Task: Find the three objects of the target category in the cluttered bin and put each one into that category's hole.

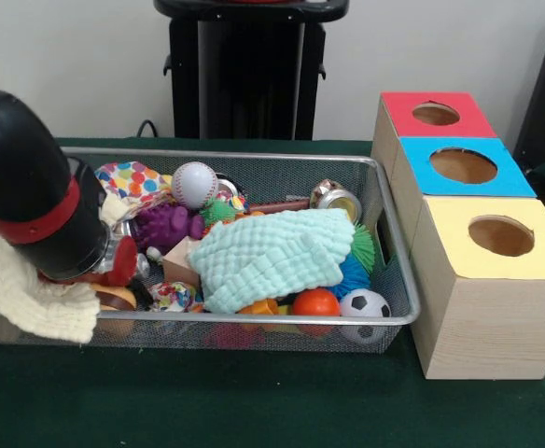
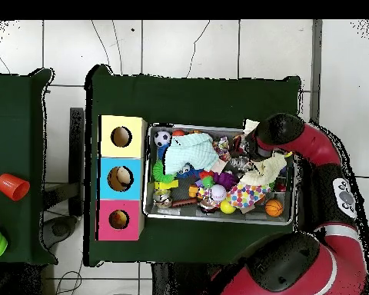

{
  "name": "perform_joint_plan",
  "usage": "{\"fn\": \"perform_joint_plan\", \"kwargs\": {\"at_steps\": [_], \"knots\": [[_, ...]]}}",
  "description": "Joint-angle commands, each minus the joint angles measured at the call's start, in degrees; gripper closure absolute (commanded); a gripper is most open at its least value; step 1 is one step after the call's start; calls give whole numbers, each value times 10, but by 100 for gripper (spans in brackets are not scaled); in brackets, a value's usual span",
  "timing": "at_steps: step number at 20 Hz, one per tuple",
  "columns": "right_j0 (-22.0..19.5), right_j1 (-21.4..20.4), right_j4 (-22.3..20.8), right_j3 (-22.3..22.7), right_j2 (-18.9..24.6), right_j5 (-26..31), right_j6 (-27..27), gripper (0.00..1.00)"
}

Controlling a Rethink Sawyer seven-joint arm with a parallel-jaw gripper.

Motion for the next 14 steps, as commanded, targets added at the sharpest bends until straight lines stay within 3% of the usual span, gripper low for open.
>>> {"fn": "perform_joint_plan", "kwargs": {"at_steps": [1, 5, 14], "knots": [[-42, 158, -44, -129, 67, -54, -213, 0], [-50, 185, -43, -147, 90, -54, -234, 0], [-61, 195, -65, -147, 109, -76, -252, 0]]}}
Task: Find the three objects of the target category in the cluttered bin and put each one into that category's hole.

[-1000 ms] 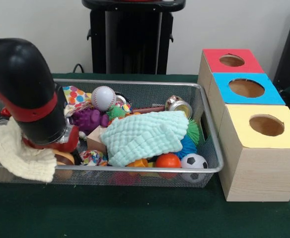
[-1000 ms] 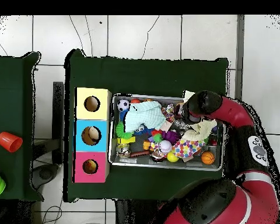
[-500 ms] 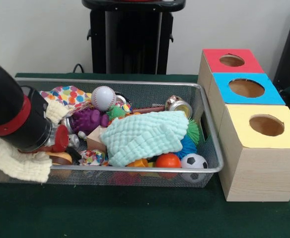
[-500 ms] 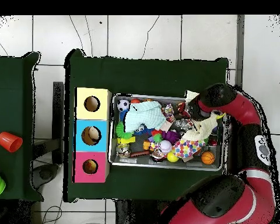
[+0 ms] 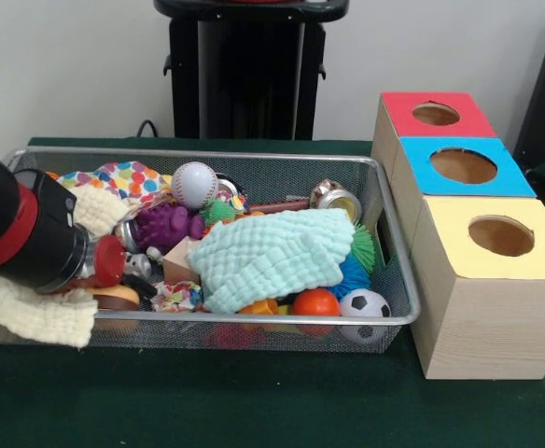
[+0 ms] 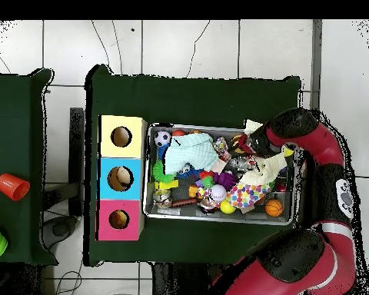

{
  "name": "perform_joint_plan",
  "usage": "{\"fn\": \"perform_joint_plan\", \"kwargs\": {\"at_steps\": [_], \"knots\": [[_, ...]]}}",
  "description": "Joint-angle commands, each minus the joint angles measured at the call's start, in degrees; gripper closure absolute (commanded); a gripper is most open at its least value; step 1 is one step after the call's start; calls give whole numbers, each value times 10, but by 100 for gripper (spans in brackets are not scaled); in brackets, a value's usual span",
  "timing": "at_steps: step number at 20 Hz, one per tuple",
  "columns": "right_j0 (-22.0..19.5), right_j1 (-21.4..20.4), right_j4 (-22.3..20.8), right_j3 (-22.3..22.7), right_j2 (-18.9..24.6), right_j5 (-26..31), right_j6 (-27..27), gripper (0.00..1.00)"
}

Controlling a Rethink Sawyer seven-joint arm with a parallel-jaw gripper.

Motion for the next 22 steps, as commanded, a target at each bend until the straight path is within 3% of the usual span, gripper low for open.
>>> {"fn": "perform_joint_plan", "kwargs": {"at_steps": [1, 8, 15, 17, 22], "knots": [[-22, 113, -83, -34, 26, -235, -187, 0], [20, -5, -153, 9, -31, -207, -156, 0], [40, -206, -168, 200, -76, -234, -64, 0], [51, -245, -179, 228, -89, -245, -47, 0], [68, -276, -196, 245, -109, -261, -21, 0]]}}
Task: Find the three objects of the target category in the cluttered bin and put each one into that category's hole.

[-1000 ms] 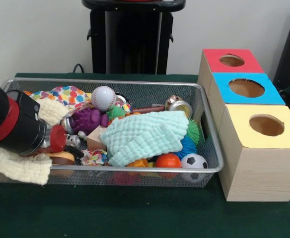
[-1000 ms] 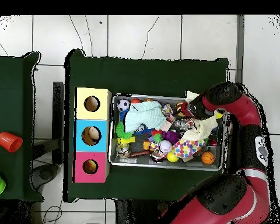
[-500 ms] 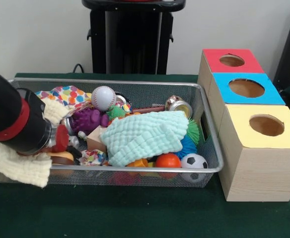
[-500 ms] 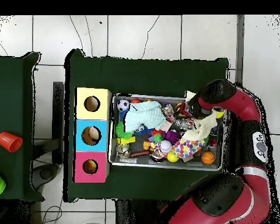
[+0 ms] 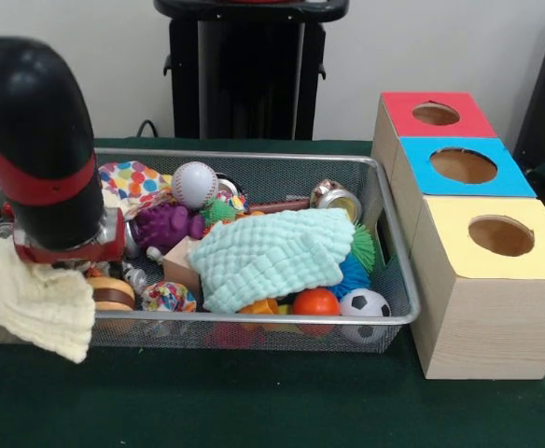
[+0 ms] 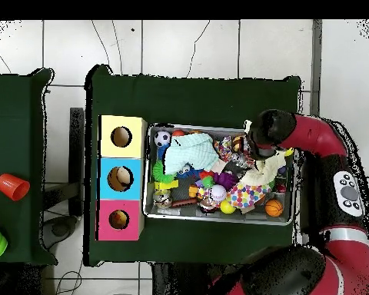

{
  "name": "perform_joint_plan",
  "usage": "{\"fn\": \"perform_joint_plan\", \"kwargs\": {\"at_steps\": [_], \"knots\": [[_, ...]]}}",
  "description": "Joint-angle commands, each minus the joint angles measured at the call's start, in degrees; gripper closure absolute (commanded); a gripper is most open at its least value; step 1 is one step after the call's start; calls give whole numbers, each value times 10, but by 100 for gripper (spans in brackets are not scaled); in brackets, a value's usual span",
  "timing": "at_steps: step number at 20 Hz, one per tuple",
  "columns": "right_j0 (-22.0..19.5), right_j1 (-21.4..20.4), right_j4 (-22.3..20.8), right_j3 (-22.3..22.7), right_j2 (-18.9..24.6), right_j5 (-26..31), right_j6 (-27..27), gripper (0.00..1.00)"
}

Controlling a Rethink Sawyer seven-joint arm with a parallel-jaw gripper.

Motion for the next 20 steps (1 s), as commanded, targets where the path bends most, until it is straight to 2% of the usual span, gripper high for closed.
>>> {"fn": "perform_joint_plan", "kwargs": {"at_steps": [1, 5, 9, 14, 20], "knots": [[11, -118, -48, 93, -49, -71, -13, 0], [16, -111, -38, 138, -52, -113, 32, 0], [34, -113, -29, 165, -62, -134, 67, 0], [45, -116, -21, 173, -72, -146, 72, 0], [36, -96, -8, 173, -74, -166, 62, 0]]}}
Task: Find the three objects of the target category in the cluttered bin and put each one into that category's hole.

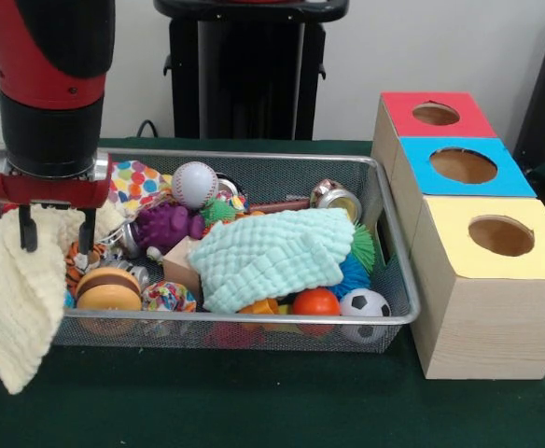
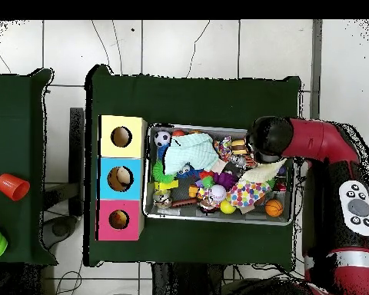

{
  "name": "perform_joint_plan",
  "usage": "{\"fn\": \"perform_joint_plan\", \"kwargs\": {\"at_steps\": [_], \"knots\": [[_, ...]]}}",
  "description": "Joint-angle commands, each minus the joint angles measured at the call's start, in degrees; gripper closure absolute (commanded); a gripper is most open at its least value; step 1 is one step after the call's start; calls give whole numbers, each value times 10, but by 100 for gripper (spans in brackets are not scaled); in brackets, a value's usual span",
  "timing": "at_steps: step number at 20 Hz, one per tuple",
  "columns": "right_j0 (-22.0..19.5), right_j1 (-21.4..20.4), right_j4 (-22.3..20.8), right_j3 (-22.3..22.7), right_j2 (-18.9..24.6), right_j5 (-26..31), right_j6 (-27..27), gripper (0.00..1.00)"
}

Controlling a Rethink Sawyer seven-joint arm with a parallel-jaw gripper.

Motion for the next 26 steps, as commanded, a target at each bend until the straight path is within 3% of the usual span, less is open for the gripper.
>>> {"fn": "perform_joint_plan", "kwargs": {"at_steps": [1, 10, 21, 26], "knots": [[-3, 16, 5, 76, -12, -46, 63, 0], [-3, 18, 14, 92, -19, -62, 68, 0], [-8, 58, 35, 84, -10, -66, 63, 0], [-5, 67, 25, 83, -17, -95, 61, 0]]}}
